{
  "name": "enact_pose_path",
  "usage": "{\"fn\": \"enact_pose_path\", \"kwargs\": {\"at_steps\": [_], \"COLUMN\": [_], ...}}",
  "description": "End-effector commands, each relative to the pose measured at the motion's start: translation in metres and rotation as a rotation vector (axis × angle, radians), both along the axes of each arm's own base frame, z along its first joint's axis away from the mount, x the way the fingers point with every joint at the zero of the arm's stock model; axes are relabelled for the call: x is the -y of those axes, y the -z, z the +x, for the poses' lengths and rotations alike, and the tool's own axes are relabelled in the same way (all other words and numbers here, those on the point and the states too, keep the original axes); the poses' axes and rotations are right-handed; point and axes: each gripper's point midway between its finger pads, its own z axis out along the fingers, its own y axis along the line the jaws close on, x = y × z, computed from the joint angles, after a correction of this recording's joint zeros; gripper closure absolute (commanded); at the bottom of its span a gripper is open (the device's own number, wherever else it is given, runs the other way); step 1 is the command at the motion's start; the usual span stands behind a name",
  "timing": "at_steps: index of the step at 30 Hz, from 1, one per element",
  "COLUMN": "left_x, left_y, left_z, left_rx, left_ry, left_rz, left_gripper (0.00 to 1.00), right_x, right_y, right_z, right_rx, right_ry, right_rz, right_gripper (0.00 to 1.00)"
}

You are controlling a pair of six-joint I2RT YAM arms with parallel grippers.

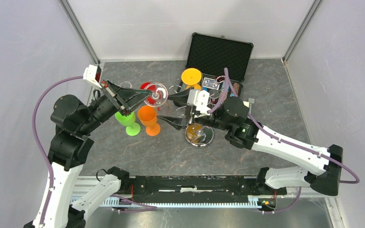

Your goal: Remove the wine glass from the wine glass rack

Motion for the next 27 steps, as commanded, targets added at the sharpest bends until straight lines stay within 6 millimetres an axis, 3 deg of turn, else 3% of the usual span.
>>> {"fn": "enact_pose_path", "kwargs": {"at_steps": [1,9,16,24,27], "left_x": [-0.007,-0.008,-0.007,-0.007,-0.007], "left_y": [-0.019,-0.014,-0.011,-0.015,-0.016], "left_z": [-0.010,-0.015,-0.015,-0.020,-0.022], "left_rx": [0.033,0.020,0.014,0.024,0.027], "left_ry": [-0.016,-0.009,-0.006,0.010,0.015], "left_rz": [-0.064,-0.067,-0.066,-0.082,-0.086], "left_gripper": [0.98,0.98,0.98,0.97,0.91], "right_x": [0.001,-0.010,-0.017,-0.025,-0.027], "right_y": [-0.041,-0.045,-0.053,-0.058,-0.063], "right_z": [0.005,0.009,-0.003,-0.009,-0.011], "right_rx": [0.056,0.020,0.028,0.009,0.002], "right_ry": [0.051,0.047,-0.027,-0.076,-0.090], "right_rz": [0.122,0.193,0.239,0.270,0.295], "right_gripper": [0.35,0.49,0.57,0.90,1.00]}}
